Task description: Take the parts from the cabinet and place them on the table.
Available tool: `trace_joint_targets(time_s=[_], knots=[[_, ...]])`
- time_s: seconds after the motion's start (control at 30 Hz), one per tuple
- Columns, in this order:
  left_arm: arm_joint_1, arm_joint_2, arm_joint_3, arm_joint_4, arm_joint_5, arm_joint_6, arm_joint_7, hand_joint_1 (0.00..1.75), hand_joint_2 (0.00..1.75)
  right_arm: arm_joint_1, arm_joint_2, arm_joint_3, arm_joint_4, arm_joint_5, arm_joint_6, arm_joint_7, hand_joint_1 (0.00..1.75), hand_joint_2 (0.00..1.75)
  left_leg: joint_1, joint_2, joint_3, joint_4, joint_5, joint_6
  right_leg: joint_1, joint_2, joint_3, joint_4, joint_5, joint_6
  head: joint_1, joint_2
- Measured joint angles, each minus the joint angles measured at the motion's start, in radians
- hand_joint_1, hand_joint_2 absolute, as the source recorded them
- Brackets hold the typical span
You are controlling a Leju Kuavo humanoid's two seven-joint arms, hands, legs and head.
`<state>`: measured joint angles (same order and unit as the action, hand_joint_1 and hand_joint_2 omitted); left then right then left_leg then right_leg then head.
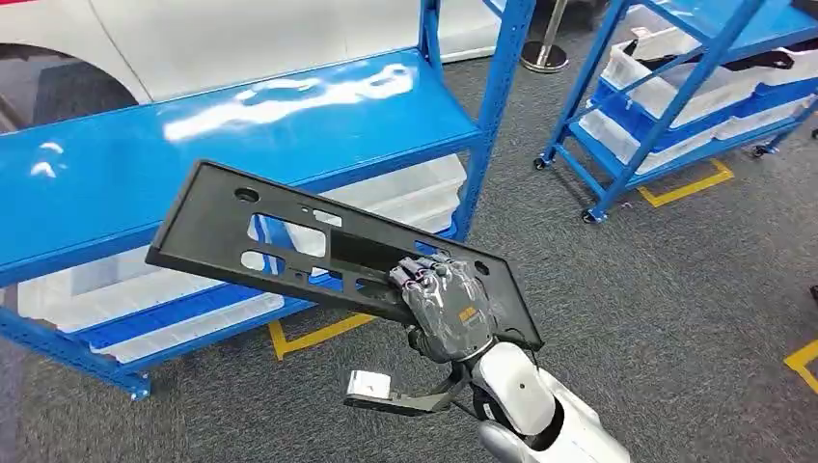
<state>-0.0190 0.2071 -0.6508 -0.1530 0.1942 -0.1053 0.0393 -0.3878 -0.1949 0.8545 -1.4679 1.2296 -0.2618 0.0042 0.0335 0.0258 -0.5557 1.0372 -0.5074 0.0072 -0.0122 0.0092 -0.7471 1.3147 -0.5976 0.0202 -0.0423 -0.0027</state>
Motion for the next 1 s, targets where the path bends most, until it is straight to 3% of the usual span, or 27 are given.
trace_joint_targets(time_s=[0.03, 0.07, 0.13, 0.17, 0.2, 0.23, 0.33, 0.37, 0.4, 0.43, 0.5, 0.53, 0.57, 0.6, 0.63, 0.67, 0.7, 0.73, 0.83, 0.87, 0.93, 0.97, 1.0], knots=[[-0.001, 0.0, -0.001, 0.0, 0.0, 0.004, 0.001, 0.0, 1.75, -0.004, 0.0, -0.002, 0.0, -0.013, 0.01, -0.004, 1.75, 1.75, 0.0, 0.014, -0.001, 0.0, 0.001, 0.001, -0.003, -0.003, -0.012, 0.039, -0.008, 0.003, 0.0, 0.0], [-0.001, -0.001, -0.002, 0.0, 0.001, 0.008, 0.001, 0.0, 1.75, -0.011, -0.001, -0.003, -0.001, -0.026, 0.021, -0.01, 1.75, 1.75, 0.0, 0.027, -0.001, 0.0, 0.001, 0.0, -0.005, -0.005, -0.001, 0.03, 0.007, 0.005, 0.0, 0.0], [-0.005, -0.007, -0.003, 0.0, 0.009, 0.013, 0.001, 0.0, 1.75, -0.031, -0.001, -0.011, -0.005, -0.049, 0.045, -0.022, 1.75, 1.75, 0.0, 0.052, 0.002, 0.0, 0.001, 0.0, -0.006, -0.019, 0.084, -0.108, 0.08, 0.003, 0.0, 0.0], [-0.006, -0.01, -0.003, 0.0, 0.015, 0.015, 0.001, 0.0, 1.75, -0.05, -0.001, -0.013, -0.009, -0.061, 0.061, -0.028, 1.75, 1.75, -0.001, 0.063, 0.004, 0.0, 0.001, -0.002, -0.005, -0.043, 0.14, -0.203, 0.119, -0.002, 0.0, 0.0], [-0.006, -0.012, -0.003, 0.0, 0.023, 0.018, 0.001, 0.0, 1.75, -0.071, -0.001, -0.016, -0.01, -0.073, 0.076, -0.037, 1.75, 1.75, -0.003, 0.073, 0.004, -0.002, 0.002, -0.005, 0.005, -0.085, 0.161, -0.246, 0.101, -0.006, 0.0, 0.0], [-0.006, -0.018, -0.003, 0.0, 0.032, 0.021, 0.002, 0.0, 1.75, -0.094, 0.0, -0.016, -0.01, -0.086, 0.091, -0.044, 1.75, 1.75, -0.009, 0.083, 0.002, 0.002, 0.003, -0.012, 0.017, -0.083, 0.157, -0.262, 0.107, -0.016, 0.0, 0.0], [-0.011, -0.028, -0.003, 0.0, 0.04, 0.025, 0.01, 0.0, 1.75, -0.122, 0.0, -0.018, -0.01, -0.1, 0.105, -0.051, 1.75, 1.75, -0.012, 0.117, 0.008, -0.008, 0.009, -0.027, 0.021, -0.054, 0.146, -0.263, 0.112, -0.033, 0.0, 0.0], [-0.013, -0.032, -0.003, 0.0, 0.04, 0.027, 0.011, 0.0, 1.75, -0.125, 0.001, -0.018, -0.01, -0.101, 0.106, -0.053, 1.75, 1.75, -0.006, 0.109, 0.003, -0.004, -0.003, -0.034, 0.008, -0.044, 0.153, -0.281, 0.122, -0.046, -0.001, 0.0], [-0.013, -0.033, -0.003, 0.0, 0.04, 0.027, 0.011, 0.0, 1.75, -0.132, 0.002, -0.018, -0.011, -0.101, 0.107, -0.053, 1.75, 1.75, -0.003, 0.046, -0.003, 0.017, -0.025, -0.034, 0.01, -0.036, 0.153, -0.287, 0.128, -0.053, 0.0, 0.0], [-0.01, -0.034, -0.003, 0.0, 0.04, 0.027, 0.011, 0.0, 1.75, -0.139, 0.005, -0.018, -0.011, -0.101, 0.108, -0.053, 1.75, 1.75, -0.003, 0.012, -0.027, 0.072, -0.064, -0.031, 0.01, -0.027, 0.15, -0.287, 0.132, -0.06, -0.002, 0.0], [-0.007, -0.036, -0.003, 0.0, 0.039, 0.022, 0.027, 0.0, 1.75, -0.141, 0.011, -0.018, -0.011, -0.105, 0.109, -0.055, 1.75, 1.75, -0.005, -0.019, -0.095, 0.228, -0.134, -0.031, 0.015, -0.004, 0.146, -0.286, 0.134, -0.064, -0.002, 0.0], [-0.006, -0.036, -0.003, 0.0, 0.036, 0.018, 0.035, 0.0, 1.75, -0.14, 0.011, -0.018, -0.01, -0.108, 0.111, -0.057, 1.75, 1.75, -0.006, -0.021, -0.122, 0.284, -0.145, -0.031, 0.018, 0.01, 0.144, -0.283, 0.135, -0.065, -0.001, 0.0], [-0.005, -0.036, -0.003, 0.0, 0.037, 0.015, 0.041, 0.0, 1.75, -0.14, 0.011, -0.018, -0.01, -0.112, 0.113, -0.057, 1.75, 1.75, -0.006, -0.021, -0.127, 0.291, -0.131, -0.031, 0.02, 0.023, 0.143, -0.28, 0.135, -0.065, -0.002, 0.0], [-0.004, -0.036, -0.003, 0.0, 0.04, 0.013, 0.048, 0.0, 1.75, -0.14, 0.012, -0.018, -0.01, -0.116, 0.113, -0.057, 1.75, 1.75, -0.006, -0.022, -0.109, 0.252, -0.096, -0.029, 0.02, 0.038, 0.141, -0.274, 0.135, -0.065, -0.001, 0.0], [-0.004, -0.036, -0.003, 0.0, 0.041, 0.013, 0.051, 0.0, 1.75, -0.142, 0.014, -0.018, -0.01, -0.119, 0.113, -0.056, 1.75, 1.75, -0.005, -0.025, -0.076, 0.176, -0.048, -0.028, 0.019, 0.053, 0.138, -0.267, 0.133, -0.063, -0.001, 0.0], [-0.005, -0.036, -0.003, 0.0, 0.041, 0.013, 0.053, 0.0, 1.75, -0.144, 0.018, -0.018, -0.01, -0.121, 0.113, -0.056, 1.75, 1.75, -0.003, -0.044, -0.033, 0.081, 0.002, -0.027, 0.017, 0.068, 0.134, -0.256, 0.129, -0.059, -0.001, 0.0], [-0.004, -0.036, -0.003, 0.0, 0.041, 0.013, 0.053, 0.0, 1.75, -0.145, 0.019, -0.018, -0.01, -0.122, 0.113, -0.056, 1.75, 1.75, 0.0, -0.089, -0.014, 0.045, -0.007, -0.023, 0.014, 0.077, 0.128, -0.248, 0.126, -0.054, -0.001, 0.0], [0.0, -0.037, -0.003, 0.0, 0.04, 0.013, 0.054, 0.0, 1.75, -0.149, 0.021, -0.017, -0.009, -0.123, 0.113, -0.056, 1.75, 1.75, 0.002, -0.118, -0.008, 0.021, -0.011, -0.025, 0.021, 0.089, 0.115, -0.233, 0.126, -0.05, -0.001, 0.0], [-0.01, -0.041, -0.003, 0.0, 0.032, 0.009, 0.056, 0.0, 1.75, -0.135, 0.024, -0.016, -0.01, -0.127, 0.111, -0.056, 1.75, 1.75, -0.008, -0.088, -0.01, 0.023, -0.01, -0.015, 0.011, 0.122, 0.101, -0.243, 0.142, -0.028, -0.001, 0.0], [-0.009, -0.044, -0.003, 0.0, 0.032, 0.007, 0.056, 0.0, 1.75, -0.132, 0.023, -0.016, -0.01, -0.127, 0.109, -0.056, 1.75, 1.75, 0.004, -0.074, -0.008, 0.013, -0.004, -0.006, 0.013, 0.138, 0.098, -0.242, 0.144, -0.024, 0.0, 0.0], [-0.007, -0.047, -0.003, 0.0, 0.024, 0.01, 0.054, 0.0, 1.75, -0.125, 0.024, -0.015, -0.008, -0.113, 0.097, -0.05, 1.75, 1.75, 0.003, -0.044, -0.005, 0.007, 0.0, 0.004, 0.016, 0.048, 0.073, -0.184, 0.099, -0.012, 0.008, 0.0], [-0.006, -0.048, -0.005, 0.0, 0.013, 0.011, 0.055, 0.0, 1.75, -0.119, 0.026, -0.014, -0.008, -0.108, 0.086, -0.048, 1.75, 1.75, -0.001, -0.031, -0.006, 0.007, 0.0, 0.004, 0.012, 0.018, 0.039, -0.112, 0.06, -0.005, 0.008, 0.0], [-0.006, -0.05, -0.01, 0.0, 0.006, 0.011, 0.056, 0.0, 1.75, -0.11, 0.029, -0.013, -0.007, -0.103, 0.076, -0.046, 1.75, 1.75, -0.003, -0.018, -0.006, 0.008, 0.0, 0.005, 0.008, 0.004, 0.005, -0.04, 0.029, 0.0, 0.008, 0.0]])
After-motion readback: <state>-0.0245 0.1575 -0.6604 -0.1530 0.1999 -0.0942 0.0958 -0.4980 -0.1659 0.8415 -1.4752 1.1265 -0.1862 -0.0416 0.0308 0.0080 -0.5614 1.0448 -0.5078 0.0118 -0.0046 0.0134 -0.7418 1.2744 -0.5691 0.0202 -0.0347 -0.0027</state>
